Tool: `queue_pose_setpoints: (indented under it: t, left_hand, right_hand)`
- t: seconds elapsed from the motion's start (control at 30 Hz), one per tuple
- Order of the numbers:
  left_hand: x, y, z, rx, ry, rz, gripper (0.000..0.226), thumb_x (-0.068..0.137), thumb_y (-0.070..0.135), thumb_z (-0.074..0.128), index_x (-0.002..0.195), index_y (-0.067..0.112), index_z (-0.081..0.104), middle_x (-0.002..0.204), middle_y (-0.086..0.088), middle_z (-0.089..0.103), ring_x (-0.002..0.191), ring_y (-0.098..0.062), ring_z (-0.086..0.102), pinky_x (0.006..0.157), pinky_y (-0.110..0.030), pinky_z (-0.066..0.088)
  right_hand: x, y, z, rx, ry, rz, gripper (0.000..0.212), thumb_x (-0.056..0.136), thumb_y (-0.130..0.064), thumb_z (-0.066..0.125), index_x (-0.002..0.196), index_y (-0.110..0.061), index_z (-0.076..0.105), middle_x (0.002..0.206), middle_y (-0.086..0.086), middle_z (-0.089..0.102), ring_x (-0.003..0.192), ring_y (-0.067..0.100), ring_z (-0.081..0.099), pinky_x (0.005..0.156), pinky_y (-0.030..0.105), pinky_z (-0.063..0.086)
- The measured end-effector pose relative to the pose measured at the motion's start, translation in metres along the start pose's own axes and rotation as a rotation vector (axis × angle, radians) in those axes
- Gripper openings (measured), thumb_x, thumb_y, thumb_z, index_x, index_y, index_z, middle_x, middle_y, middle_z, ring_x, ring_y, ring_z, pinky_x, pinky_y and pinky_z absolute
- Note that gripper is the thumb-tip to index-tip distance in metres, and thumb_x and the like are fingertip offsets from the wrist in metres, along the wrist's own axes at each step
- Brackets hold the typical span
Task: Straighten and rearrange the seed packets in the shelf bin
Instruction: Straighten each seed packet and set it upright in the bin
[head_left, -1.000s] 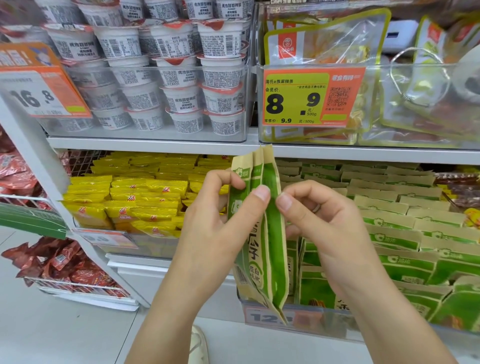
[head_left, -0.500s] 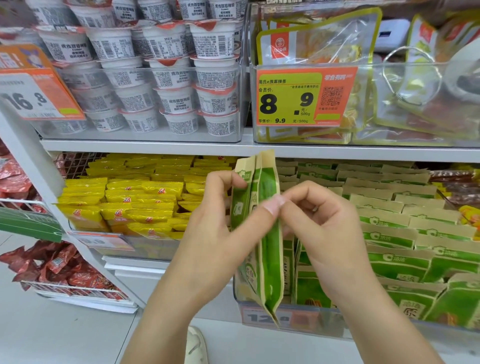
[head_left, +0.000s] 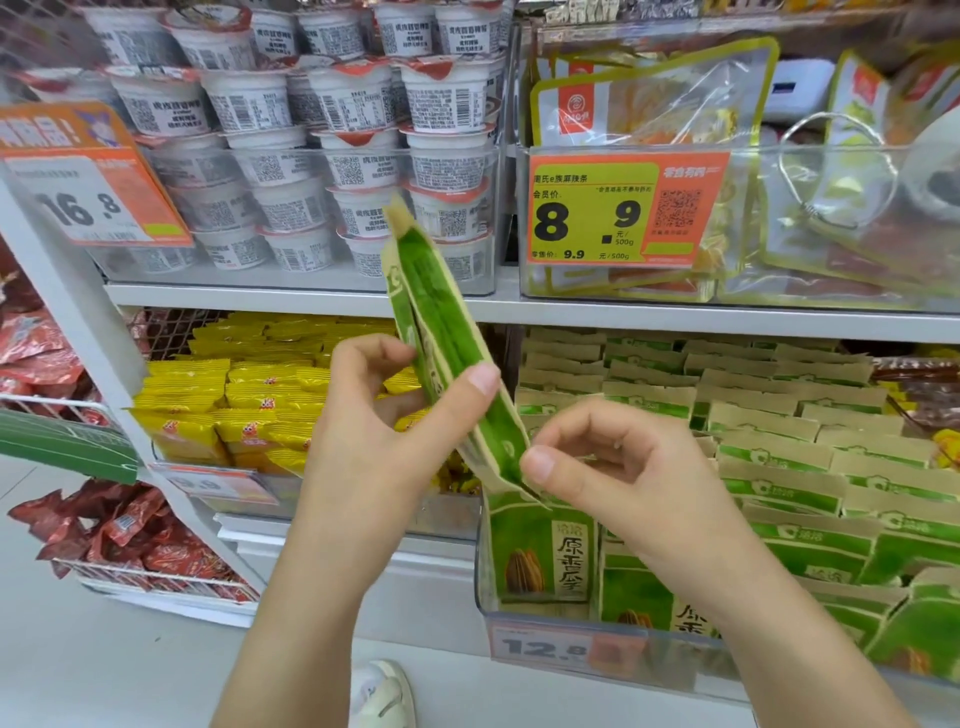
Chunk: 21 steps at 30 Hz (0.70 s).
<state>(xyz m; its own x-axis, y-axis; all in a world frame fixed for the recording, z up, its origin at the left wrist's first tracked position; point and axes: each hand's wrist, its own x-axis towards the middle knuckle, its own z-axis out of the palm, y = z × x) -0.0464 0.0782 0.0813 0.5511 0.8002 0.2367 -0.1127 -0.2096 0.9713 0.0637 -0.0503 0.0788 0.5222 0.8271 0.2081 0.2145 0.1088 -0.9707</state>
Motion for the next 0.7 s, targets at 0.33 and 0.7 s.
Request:
queue_pose_setpoints:
  t: [0.33, 0.7]
  left_hand:
    - [0.004, -0.006, -0.003, -0.098, 0.023, -0.025, 0.075, 0.054, 0.053, 0.074, 0.111, 0.01, 0.05, 0.11, -0.003, 0.069, 0.091, -0.016, 0.072, 0.077, -0.031, 0.06]
    - [0.006, -0.013, 0.002, -0.071, 0.017, -0.024, 0.069, 0.054, 0.055, 0.073, 0.105, 0.015, 0.051, 0.115, -0.003, 0.066, 0.089, -0.014, 0.071, 0.077, -0.032, 0.06]
  right_hand:
    - [-0.001, -0.001, 0.01, -0.016, -0.02, -0.009, 0.026, 0.064, -0.043, 0.069, 0.075, -0.02, 0.074, 0.077, -0.006, 0.073, 0.074, 0.005, 0.069, 0.068, 0.014, 0.051]
    - [-0.002, 0.003, 0.007, -0.136, 0.049, -0.005, 0.015, 0.079, -0.023, 0.063, 0.069, -0.025, 0.073, 0.071, -0.013, 0.07, 0.072, -0.001, 0.065, 0.067, 0.011, 0.047]
